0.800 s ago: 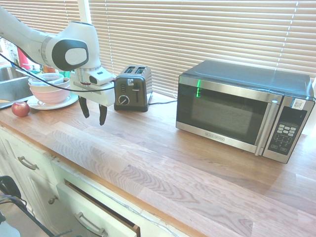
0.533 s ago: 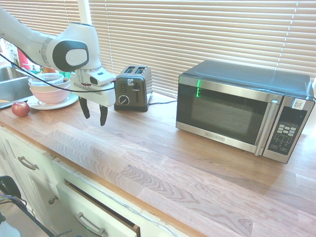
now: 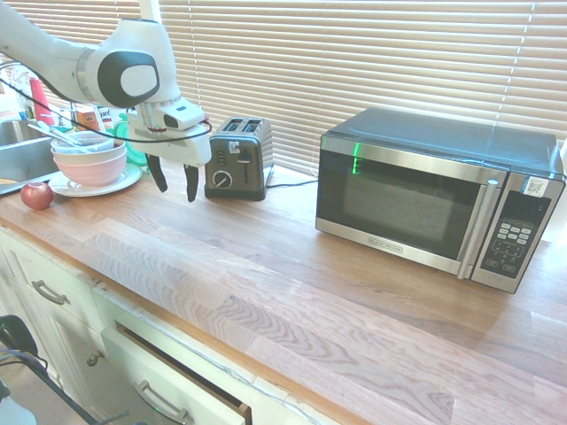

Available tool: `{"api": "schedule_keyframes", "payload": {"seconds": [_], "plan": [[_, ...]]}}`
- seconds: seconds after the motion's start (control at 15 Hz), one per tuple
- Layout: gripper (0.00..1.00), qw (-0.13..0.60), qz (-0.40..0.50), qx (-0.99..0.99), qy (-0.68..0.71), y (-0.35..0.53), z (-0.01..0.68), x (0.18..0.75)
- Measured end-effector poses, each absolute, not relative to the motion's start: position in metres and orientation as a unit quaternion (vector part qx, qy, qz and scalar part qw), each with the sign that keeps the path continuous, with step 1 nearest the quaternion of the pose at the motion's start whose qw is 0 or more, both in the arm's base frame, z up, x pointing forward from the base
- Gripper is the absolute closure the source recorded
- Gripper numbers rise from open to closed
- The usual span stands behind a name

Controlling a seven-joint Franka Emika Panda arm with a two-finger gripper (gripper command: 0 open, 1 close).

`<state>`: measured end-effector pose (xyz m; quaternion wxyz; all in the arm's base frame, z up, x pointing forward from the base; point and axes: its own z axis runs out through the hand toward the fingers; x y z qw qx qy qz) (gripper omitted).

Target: Press the toaster

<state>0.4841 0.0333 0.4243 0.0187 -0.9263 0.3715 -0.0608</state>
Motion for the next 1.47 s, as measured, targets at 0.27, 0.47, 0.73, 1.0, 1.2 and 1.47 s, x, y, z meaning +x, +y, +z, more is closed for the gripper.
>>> {"api": "schedule_keyframes", "payload": {"seconds": [0.27,0.47,0.73,1.0,1.2,1.47], "plan": [[0.00,0.002,-0.037,-0.923,0.384,0.027,0.432,0.555],[0.00,-0.005,-0.024,-0.922,0.386,0.033,0.442,0.600],[0.00,-0.011,-0.031,-0.920,0.391,0.040,0.474,0.629],[0.00,-0.018,-0.024,-0.914,0.405,0.022,0.466,0.649],[0.00,-0.026,-0.011,-0.913,0.406,0.019,0.462,0.654],[1.00,-0.029,-0.007,-0.914,0.404,0.018,0.463,0.657]]}}
